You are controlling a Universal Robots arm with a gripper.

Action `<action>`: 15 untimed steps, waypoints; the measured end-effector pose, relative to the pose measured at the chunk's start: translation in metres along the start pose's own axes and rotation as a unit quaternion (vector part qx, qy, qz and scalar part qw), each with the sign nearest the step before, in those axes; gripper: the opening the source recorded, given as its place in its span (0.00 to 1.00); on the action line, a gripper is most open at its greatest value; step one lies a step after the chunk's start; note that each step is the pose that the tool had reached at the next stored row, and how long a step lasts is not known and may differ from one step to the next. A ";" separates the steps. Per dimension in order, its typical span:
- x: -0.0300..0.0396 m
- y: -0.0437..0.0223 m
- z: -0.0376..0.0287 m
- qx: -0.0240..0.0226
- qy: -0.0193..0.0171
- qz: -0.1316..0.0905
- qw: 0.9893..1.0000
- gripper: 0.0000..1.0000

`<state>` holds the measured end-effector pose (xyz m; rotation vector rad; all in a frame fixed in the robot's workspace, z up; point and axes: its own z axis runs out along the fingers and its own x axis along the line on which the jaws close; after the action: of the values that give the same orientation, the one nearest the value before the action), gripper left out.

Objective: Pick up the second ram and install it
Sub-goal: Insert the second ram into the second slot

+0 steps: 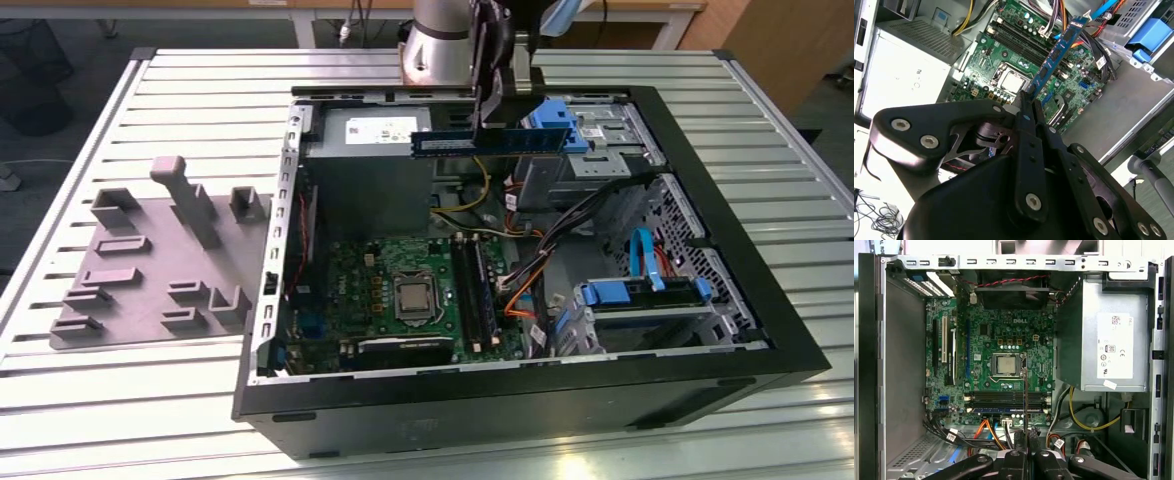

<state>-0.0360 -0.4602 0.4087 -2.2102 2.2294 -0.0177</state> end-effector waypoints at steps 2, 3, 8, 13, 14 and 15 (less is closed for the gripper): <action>0.0000 -0.0001 0.0000 0.000 0.000 0.000 1.000 0.14; 0.0000 -0.0002 0.0000 0.000 0.000 0.000 1.000 0.14; 0.0000 -0.0004 0.0001 0.000 0.000 0.000 1.000 0.14; 0.0000 -0.0004 0.0008 0.000 0.000 0.034 0.999 0.14; 0.0000 -0.0004 0.0010 0.000 0.001 0.043 0.999 0.14; 0.0000 -0.0004 0.0013 0.000 0.001 0.052 0.999 0.14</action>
<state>-0.0356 -0.4602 0.4074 -2.0922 2.3414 -0.0181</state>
